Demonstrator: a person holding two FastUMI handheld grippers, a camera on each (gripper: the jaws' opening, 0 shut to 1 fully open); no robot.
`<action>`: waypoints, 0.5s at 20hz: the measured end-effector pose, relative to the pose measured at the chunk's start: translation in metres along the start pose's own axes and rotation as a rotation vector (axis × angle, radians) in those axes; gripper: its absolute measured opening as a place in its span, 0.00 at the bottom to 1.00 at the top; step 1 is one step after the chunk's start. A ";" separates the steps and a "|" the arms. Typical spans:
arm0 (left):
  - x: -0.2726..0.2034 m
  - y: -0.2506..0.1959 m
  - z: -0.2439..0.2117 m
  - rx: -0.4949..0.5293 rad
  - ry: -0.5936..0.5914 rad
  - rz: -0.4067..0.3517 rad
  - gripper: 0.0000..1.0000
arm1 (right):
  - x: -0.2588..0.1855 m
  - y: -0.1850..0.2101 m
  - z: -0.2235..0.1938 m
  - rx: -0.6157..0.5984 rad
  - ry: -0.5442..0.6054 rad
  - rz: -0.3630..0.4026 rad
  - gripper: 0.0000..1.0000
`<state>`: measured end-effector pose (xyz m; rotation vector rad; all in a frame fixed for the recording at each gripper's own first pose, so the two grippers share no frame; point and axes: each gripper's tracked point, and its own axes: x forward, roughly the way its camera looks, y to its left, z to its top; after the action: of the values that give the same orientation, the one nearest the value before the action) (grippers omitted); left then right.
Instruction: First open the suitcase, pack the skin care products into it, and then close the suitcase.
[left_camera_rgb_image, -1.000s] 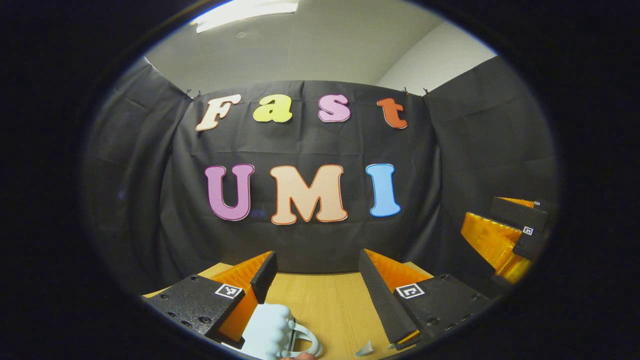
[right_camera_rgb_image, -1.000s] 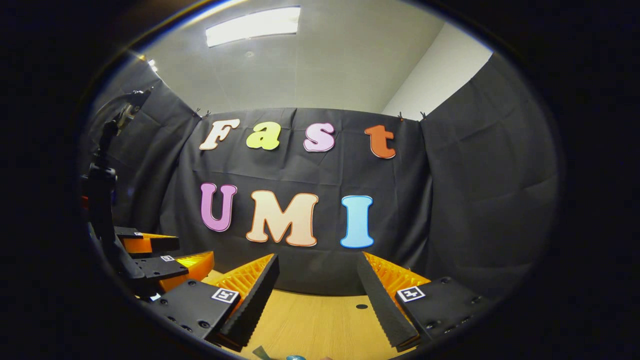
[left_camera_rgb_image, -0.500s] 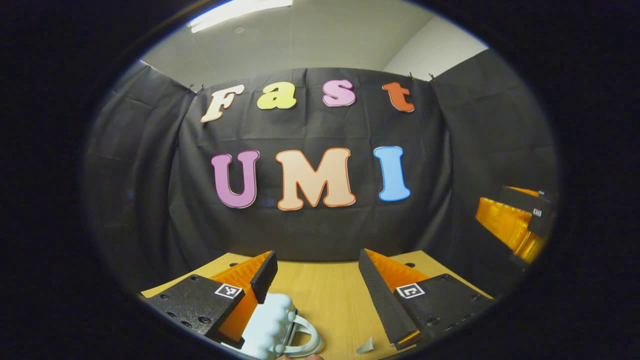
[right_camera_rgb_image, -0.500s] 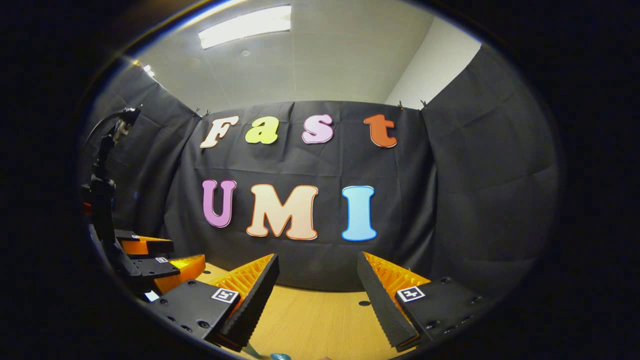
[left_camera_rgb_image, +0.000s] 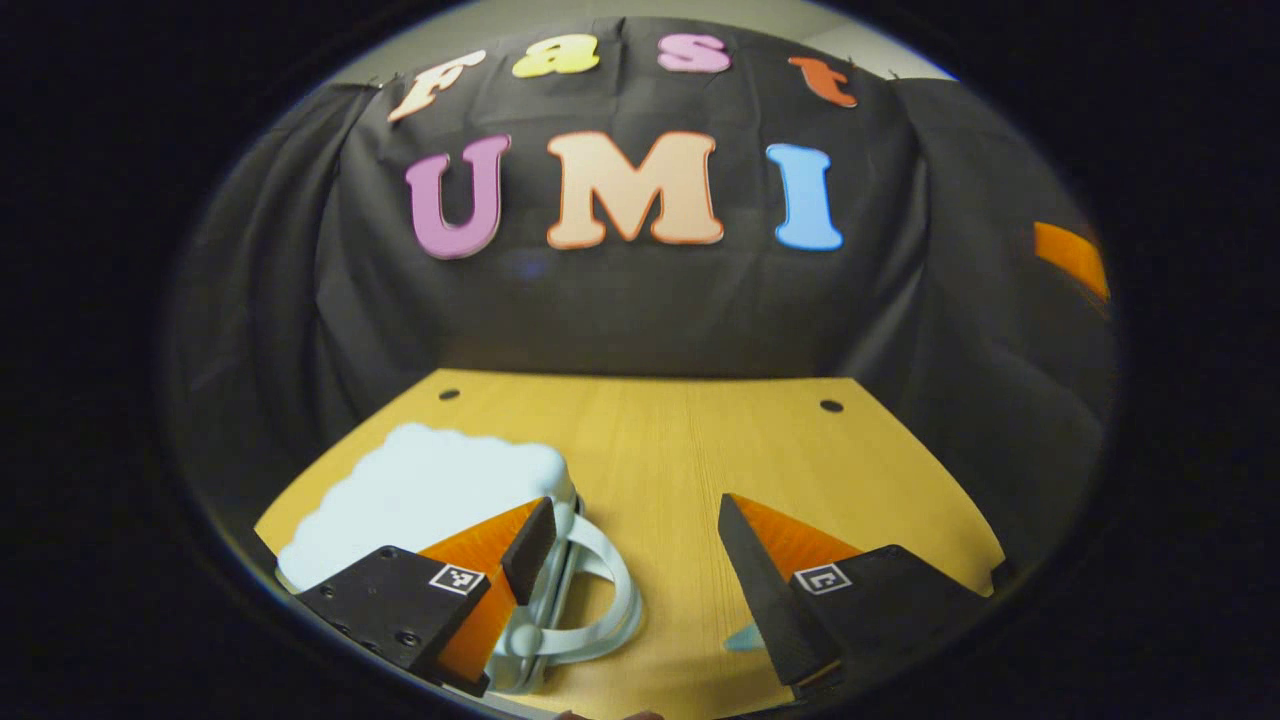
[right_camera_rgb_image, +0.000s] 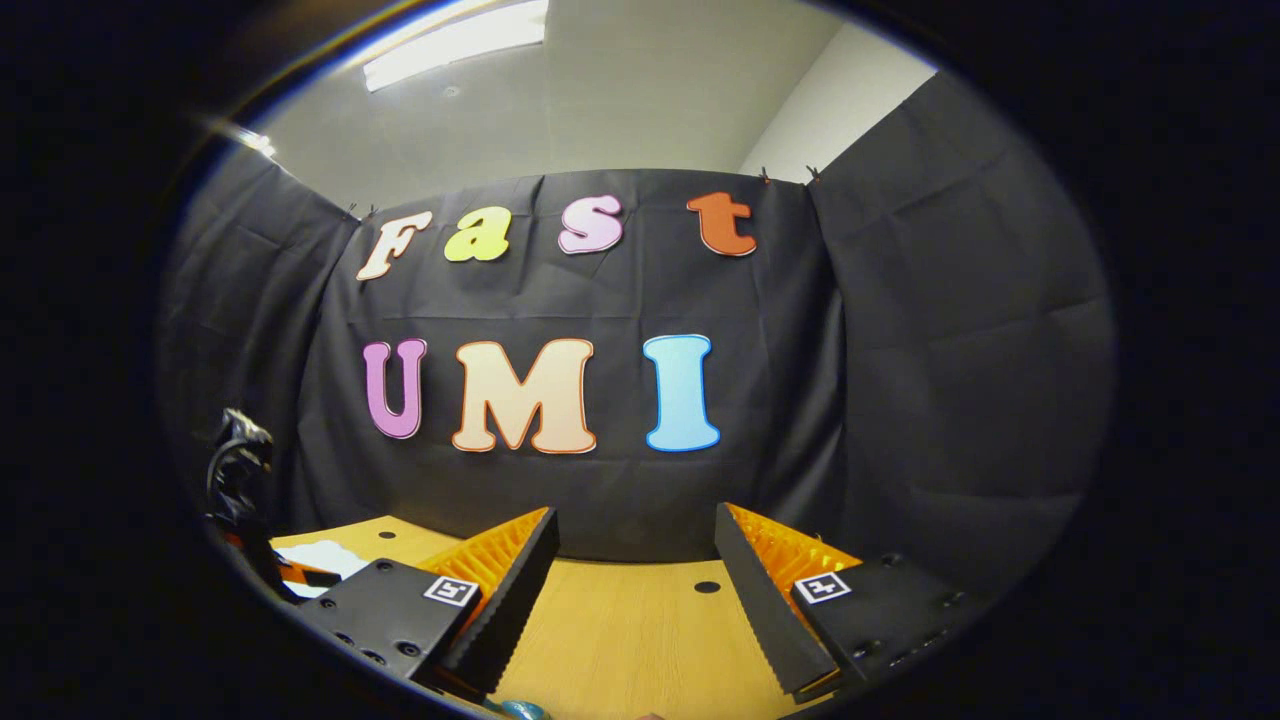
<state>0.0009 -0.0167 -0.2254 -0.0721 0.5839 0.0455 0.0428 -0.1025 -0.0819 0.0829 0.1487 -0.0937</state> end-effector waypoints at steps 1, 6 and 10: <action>0.005 -0.001 -0.012 -0.015 0.042 -0.015 0.96 | -0.001 -0.005 -0.010 -0.004 0.023 -0.016 0.98; 0.024 -0.008 -0.038 0.001 0.151 -0.046 0.96 | -0.007 -0.012 -0.022 0.010 0.074 -0.055 0.98; 0.038 -0.002 -0.060 -0.025 0.248 -0.035 0.96 | -0.007 -0.008 -0.019 -0.033 0.072 -0.067 0.96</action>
<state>-0.0002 -0.0223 -0.2968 -0.1130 0.8295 0.0094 0.0327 -0.1084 -0.0999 0.0488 0.2253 -0.1551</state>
